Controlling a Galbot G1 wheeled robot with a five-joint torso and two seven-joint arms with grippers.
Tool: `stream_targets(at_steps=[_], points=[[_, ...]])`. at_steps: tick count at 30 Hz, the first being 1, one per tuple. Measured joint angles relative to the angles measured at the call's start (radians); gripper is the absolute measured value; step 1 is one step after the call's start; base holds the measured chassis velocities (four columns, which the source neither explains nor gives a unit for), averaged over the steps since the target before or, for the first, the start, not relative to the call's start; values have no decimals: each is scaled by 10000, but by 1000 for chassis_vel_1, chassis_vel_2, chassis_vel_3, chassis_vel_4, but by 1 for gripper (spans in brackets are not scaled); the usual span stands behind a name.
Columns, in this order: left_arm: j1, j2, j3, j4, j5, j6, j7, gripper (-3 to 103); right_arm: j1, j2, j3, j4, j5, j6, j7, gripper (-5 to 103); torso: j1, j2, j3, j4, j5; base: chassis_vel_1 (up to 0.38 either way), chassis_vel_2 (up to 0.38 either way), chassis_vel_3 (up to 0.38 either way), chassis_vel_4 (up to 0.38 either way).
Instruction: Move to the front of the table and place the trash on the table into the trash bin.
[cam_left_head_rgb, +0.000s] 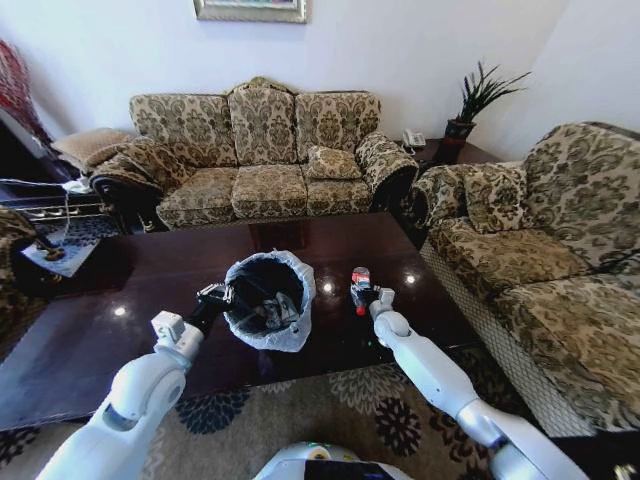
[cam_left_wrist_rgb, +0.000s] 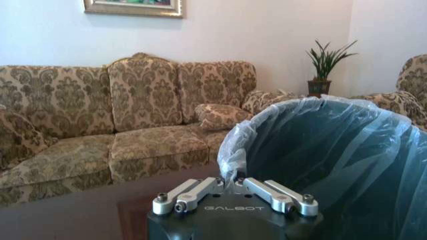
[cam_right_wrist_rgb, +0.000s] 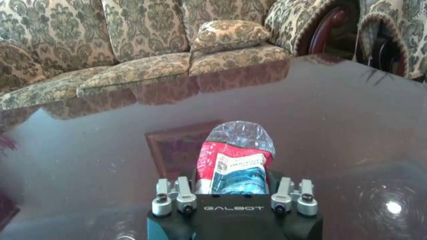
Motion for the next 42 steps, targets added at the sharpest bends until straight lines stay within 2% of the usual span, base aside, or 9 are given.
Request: stream_targets(at_steps=[8, 14, 22, 28, 30, 34, 36, 39, 42], points=[[2, -9, 7, 0, 1, -17, 30, 3, -253, -150, 151, 329, -78, 141, 28, 44, 1, -1, 3, 6, 8, 0, 0, 0, 0], [21, -92, 78, -83, 41, -22, 52, 3, -293, -533, 440, 918, 312, 138, 633, 30, 4, -2, 6, 0, 7, 0, 0, 0, 0], [138, -198, 71, -286, 117, -25, 62, 3, -181, -2047, 600, 3956, 499, 170, 1152, 12, 3, -3, 4, 1, 5, 0, 0, 0, 0], [194, -294, 115, -324, 251, -25, 63, 3, 512, -3186, 258, 6699, 1156, -272, 1419, 8, 3, -3, 3, 1, 3, 0, 0, 0, 0], [238, -351, 128, -331, 341, -25, 61, 3, 1451, -3822, -122, 8114, 2147, -723, 1373, 8, 2, -3, 2, 2, 0, 0, 0, 0, 0], [246, -380, 148, -304, 427, -25, 59, 3, 3145, -4131, -993, 8932, 3238, -935, 1233, 8, 0, -2, 2, -1, 2, 0, 0, 0, 0], [252, -393, 150, -296, 438, -25, 61, 3, 3729, -4113, -1388, 9077, 3530, -950, 1229, 8, 0, -2, 1, 2, -1, 0, 0, 0, 0], [260, -402, 147, -321, 445, 11, 51, 3, 5246, -3717, -3065, 9615, 4477, -1046, 1504, 8, 3, -3, 3, 5, 0, 0, 0, 0, 0], [228, -377, 135, -340, 431, 56, 47, 3, 5597, -3521, -3994, 9886, 4564, -1032, 1581, 8, 2, -3, 3, 7, -2, 0, 0, 0, 0]])
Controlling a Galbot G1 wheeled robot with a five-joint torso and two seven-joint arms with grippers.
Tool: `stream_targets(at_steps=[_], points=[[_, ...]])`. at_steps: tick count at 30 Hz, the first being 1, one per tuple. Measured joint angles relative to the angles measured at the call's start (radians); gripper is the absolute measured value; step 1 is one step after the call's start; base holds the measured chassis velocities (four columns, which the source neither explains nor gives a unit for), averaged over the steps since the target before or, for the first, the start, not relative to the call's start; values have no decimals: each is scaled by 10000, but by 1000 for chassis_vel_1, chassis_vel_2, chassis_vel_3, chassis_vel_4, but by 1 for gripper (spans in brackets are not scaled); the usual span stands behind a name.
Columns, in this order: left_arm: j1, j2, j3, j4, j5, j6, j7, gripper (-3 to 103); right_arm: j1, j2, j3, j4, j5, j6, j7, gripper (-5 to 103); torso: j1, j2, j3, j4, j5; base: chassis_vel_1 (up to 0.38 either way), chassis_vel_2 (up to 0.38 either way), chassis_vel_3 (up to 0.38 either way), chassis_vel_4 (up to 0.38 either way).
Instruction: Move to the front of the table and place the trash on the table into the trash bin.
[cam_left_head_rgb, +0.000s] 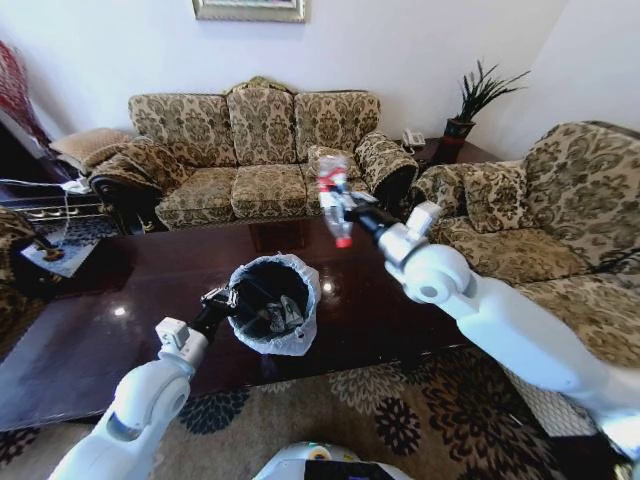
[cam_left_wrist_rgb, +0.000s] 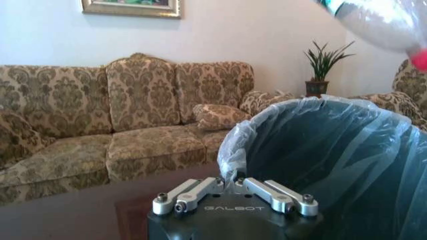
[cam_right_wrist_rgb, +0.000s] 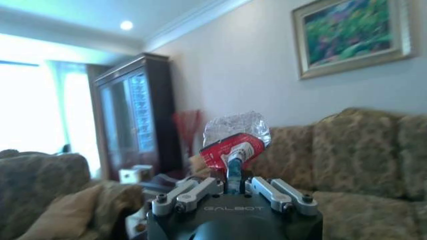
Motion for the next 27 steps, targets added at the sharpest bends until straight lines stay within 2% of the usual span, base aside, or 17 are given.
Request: stream_targets(at_steps=[2, 10, 11, 13, 14, 17, 19, 20, 22, 26, 27], points=[[-10, 28, -12, -35, -9, 50, -10, 3, 11, 64, -659, 129, -78, 70, -59, 8, -1, 1, 0, -3, 3, 0, 0, 0, 0], [17, 54, 36, -66, -42, 110, 22, 3, -251, 338, -1608, -204, -655, 451, -755, 8, 0, 1, 0, -8, 7, 0, 0, 0, 0], [12, 32, 57, -58, -41, 111, 38, 3, -222, 419, -1731, -294, -696, 505, -864, 5, 0, 1, 0, -7, 5, 0, 0, 0, 0], [10, -2, 67, -57, -40, 114, 42, 3, -166, 529, -1894, -441, -754, 649, -1023, 14, 0, 2, 0, -3, 2, 0, 0, 0, 0], [10, -2, 67, -57, -40, 114, 42, 3, -166, 529, -1894, -441, -754, 649, -1023, 14, 0, 2, 0, -3, 2, 0, 0, 0, 0], [18, -8, 44, -81, -39, 115, 50, 3, -146, 584, -2039, -545, -748, 762, -1061, 30, -1, 1, 0, -4, 3, 0, 0, 0, 0], [22, -5, 28, -83, -39, 115, 50, 3, -145, 577, -2070, -561, -753, 768, -1062, 30, 0, 1, 0, -6, 6, 0, 0, 0, 0], [37, -2, 12, -94, -39, 115, 50, 3, -144, 555, -2105, -581, -780, 771, -1065, 41, 0, 1, 0, -6, 7, 0, 0, 0, 0], [50, -1, 9, -106, -39, 116, 51, 3, -144, 545, -2121, -589, -801, 772, -1067, 41, 0, 1, 0, -6, 6, 0, 0, 0, 0], [64, 41, 8, -175, -46, 115, 55, 3, -149, 480, -2131, -568, -829, 782, -1023, 62, -1, 1, 0, -5, 5, 0, 0, 0, 0], [64, 41, 8, -175, -46, 115, 55, 3, -149, 480, -2131, -568, -829, 782, -1023, 62, -1, 1, 0, -5, 5, 0, 0, 0, 0]])
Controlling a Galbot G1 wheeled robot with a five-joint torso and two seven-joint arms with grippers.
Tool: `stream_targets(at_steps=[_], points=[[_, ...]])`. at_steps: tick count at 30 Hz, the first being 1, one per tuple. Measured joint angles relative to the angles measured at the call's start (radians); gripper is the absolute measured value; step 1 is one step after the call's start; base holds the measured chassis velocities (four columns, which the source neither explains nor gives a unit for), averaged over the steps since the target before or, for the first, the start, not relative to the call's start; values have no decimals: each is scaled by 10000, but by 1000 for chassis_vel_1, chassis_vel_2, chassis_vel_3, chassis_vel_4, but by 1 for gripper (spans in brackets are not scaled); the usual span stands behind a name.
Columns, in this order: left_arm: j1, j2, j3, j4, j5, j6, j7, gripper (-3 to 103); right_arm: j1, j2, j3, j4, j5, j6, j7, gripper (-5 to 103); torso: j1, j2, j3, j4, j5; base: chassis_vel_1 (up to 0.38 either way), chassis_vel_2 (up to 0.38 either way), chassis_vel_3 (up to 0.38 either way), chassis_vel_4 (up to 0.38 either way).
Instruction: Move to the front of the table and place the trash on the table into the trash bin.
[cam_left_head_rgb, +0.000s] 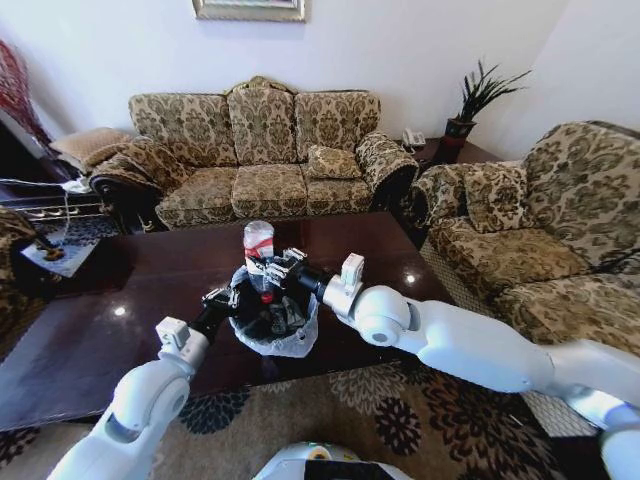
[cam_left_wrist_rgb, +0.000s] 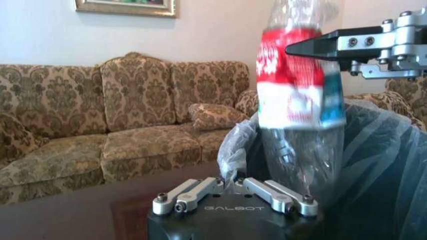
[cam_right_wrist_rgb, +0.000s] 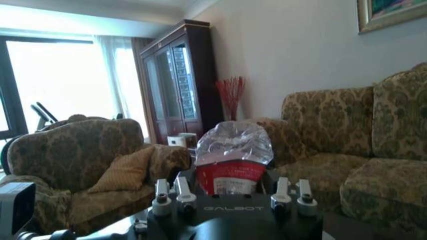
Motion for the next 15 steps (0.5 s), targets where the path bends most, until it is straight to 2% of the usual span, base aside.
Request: stream_targets(at_steps=[2, 5, 8, 14, 15], points=[[-9, 21, 0, -13, -12, 0, -8, 3, -15, -62, 17, 5, 18, 0, 68, 73, 0, 0, 0, 0, 0, 0, 0, 0, 0], [-11, 28, 0, -20, -24, -1, -85, 3, -44, -141, 64, 9, 21, 0, 84, 79, 0, 0, 0, -1, 0, 0, 0, 0, 0], [-7, 29, -1, -22, -28, 0, -140, 3, -119, -234, 181, 81, 22, 0, 120, 94, 0, 0, 0, 0, 0, 0, 0, 0, 0], [-18, 42, -79, -60, -82, 6, -189, 3, -337, -399, 927, 152, 28, -31, 610, 100, 0, 0, 0, 3, -2, 0, 0, 0, 0], [-12, 42, -150, -80, -141, 29, -245, 3, -554, -614, 1340, 213, -8, -121, 990, 100, 0, 0, 0, 3, -2, 0, 0, 0, 0]])
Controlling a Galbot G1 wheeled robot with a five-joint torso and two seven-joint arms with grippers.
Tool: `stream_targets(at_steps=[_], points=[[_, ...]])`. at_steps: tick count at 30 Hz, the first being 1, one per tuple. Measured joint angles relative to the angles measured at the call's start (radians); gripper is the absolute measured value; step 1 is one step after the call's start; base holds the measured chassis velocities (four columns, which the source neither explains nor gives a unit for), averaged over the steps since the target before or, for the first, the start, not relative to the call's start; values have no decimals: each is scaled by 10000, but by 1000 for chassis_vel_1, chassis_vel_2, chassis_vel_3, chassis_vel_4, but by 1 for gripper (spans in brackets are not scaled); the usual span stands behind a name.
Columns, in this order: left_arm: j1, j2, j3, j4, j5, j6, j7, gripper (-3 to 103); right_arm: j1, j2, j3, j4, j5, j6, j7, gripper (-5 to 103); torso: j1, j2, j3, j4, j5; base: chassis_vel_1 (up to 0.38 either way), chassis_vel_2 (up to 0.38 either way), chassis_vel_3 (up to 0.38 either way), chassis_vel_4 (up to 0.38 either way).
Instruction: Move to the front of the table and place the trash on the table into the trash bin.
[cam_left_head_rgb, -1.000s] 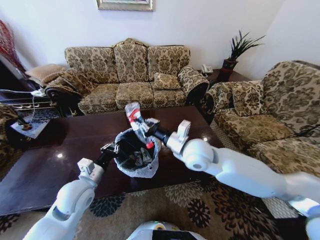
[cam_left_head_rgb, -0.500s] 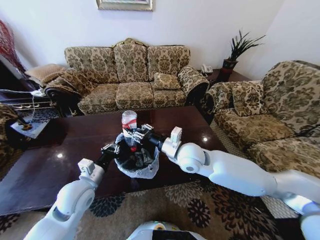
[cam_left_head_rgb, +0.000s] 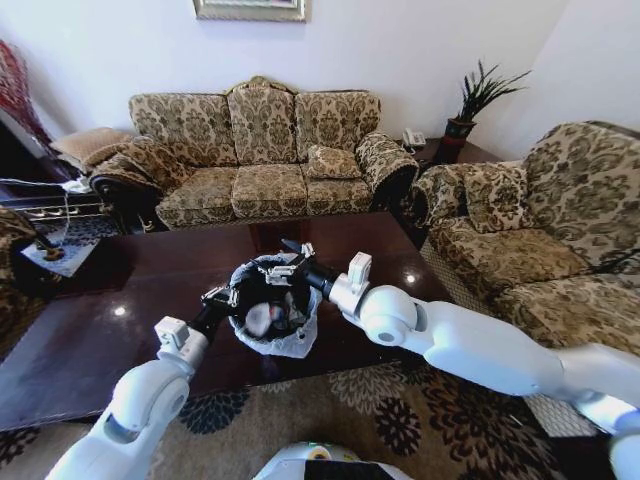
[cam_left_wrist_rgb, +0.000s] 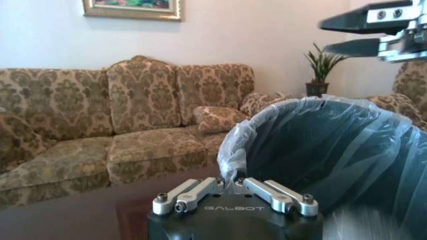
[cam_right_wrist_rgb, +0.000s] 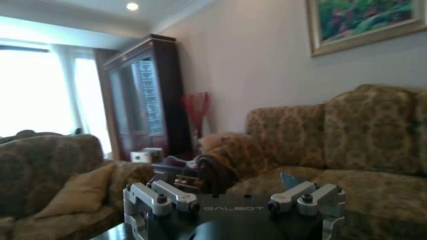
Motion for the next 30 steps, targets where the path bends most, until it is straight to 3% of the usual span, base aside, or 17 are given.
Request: stream_targets(at_steps=[2, 6, 9, 11, 12, 14, 15, 19, 23, 30], points=[[61, 26, -187, -55, -104, 23, -54, 3, -605, -638, 615, 132, -438, -28, 553, 100, 1, 0, 0, 0, 0, 0, 0, 0, 0], [120, 38, -433, -145, -256, 24, -105, 3, -1834, -1702, 1050, 210, -1675, 429, 856, 100, 0, 0, -1, -9, 7, 0, 0, 0, 0], [369, -177, -621, -363, -278, 17, -210, 3, -2874, -1983, 1591, 240, -2210, 558, 1135, 100, -1, 0, 0, -9, 6, 0, 0, 0, 0], [453, -339, -680, -476, -259, 12, -334, 3, -3907, -2002, 2544, 406, -2394, 302, 1363, 100, -1, 0, -1, 9, 6, 0, 0, 0, 0], [453, -339, -680, -476, -259, 12, -334, 3, -3907, -2002, 2544, 406, -2394, 302, 1363, 100, -1, 0, -1, 9, 6, 0, 0, 0, 0], [425, -346, -672, -491, -172, 10, -391, 3, -5453, -1930, 3895, 532, -3001, 157, 1513, 100, -1, 1, -1, -2, -1, 0, 0, 0, 0], [425, -346, -672, -491, -172, 10, -391, 3, -5453, -1930, 3895, 532, -3001, 157, 1513, 100, -1, 1, -1, -2, -1, 0, 0, 0, 0], [495, -369, -719, -529, -135, 10, -514, 3, -8041, -1669, 5857, 757, -3817, 45, 1528, 100, 0, 0, 0, -5, 5, 0, 0, 0, 0], [437, -369, -722, -454, -169, -79, -400, 3, -9309, -1385, 6844, 1007, -4316, 65, 1541, 100, 0, 1, -1, -7, 3, 0, 0, 0, 0], [452, -304, -685, -338, -140, -232, -159, 3, -10468, -974, 7411, 1359, -4877, 232, 1498, 100, 1, 0, 0, -5, 2, 58, -27, -44, 54]])
